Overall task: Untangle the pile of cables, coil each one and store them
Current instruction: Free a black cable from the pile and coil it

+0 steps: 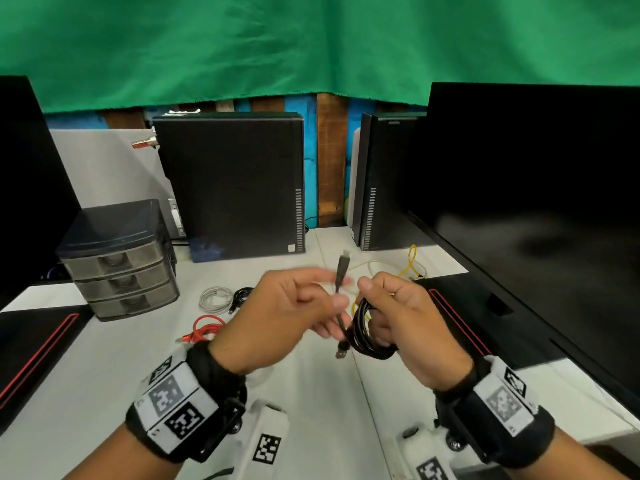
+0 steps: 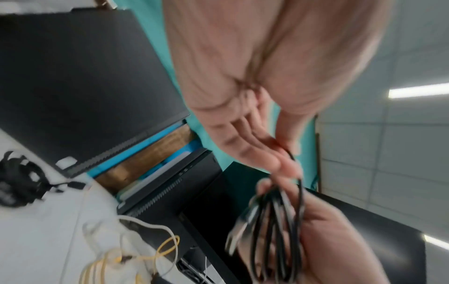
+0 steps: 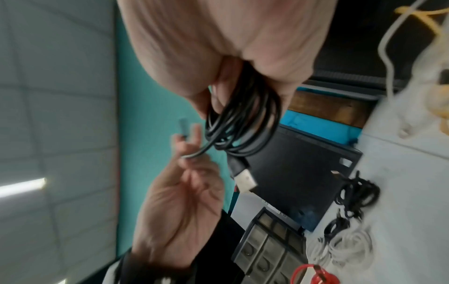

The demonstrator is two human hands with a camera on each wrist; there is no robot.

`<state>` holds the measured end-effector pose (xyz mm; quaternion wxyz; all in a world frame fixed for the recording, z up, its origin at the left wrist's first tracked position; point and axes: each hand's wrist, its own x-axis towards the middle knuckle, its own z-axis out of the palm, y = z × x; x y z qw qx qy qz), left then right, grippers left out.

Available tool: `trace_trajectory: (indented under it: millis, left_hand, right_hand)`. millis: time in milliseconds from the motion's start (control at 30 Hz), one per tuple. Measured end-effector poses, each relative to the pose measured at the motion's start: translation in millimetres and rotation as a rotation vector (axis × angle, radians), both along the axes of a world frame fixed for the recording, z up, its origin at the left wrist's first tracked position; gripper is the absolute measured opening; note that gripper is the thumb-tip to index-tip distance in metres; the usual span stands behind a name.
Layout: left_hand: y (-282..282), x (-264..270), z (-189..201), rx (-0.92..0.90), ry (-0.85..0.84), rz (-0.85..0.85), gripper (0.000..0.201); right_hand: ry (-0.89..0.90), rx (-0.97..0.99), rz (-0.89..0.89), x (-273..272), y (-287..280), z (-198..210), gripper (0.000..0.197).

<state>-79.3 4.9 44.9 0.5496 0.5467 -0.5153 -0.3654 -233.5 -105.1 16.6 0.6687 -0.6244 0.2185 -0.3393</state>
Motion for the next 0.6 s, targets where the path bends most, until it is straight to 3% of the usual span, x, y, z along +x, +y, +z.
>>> trace_trajectory:
  millis: [100,167,233,333,600]
  left_hand:
    - [-10,5,-11,0.048,0.078,0.170,0.022]
    - [-11,8,-20,0.062,-0.073,0.159,0.011]
    - [-8,7,-24,0.044,-0.299,0.144,0.013]
    - [-5,5,-22,-0.003,-0.505,0.099,0.016]
    - [-5,13,-17,-0.010,-0.441,-0.058,0.024]
  right_hand:
    - [-0.073,-0.216,-0.008,-3,12,5,0.036]
    - [-0.137,-0.366,-0.045,-4,15,7,0.033]
    - [-0.163,-0.436,-0.065,-5,14,7,0.031]
    - [-0.154,-0.383,-0.063,-4,9,4,0.030]
    - [-0.153,-0.215,-0.118,-3,8,7,0.024]
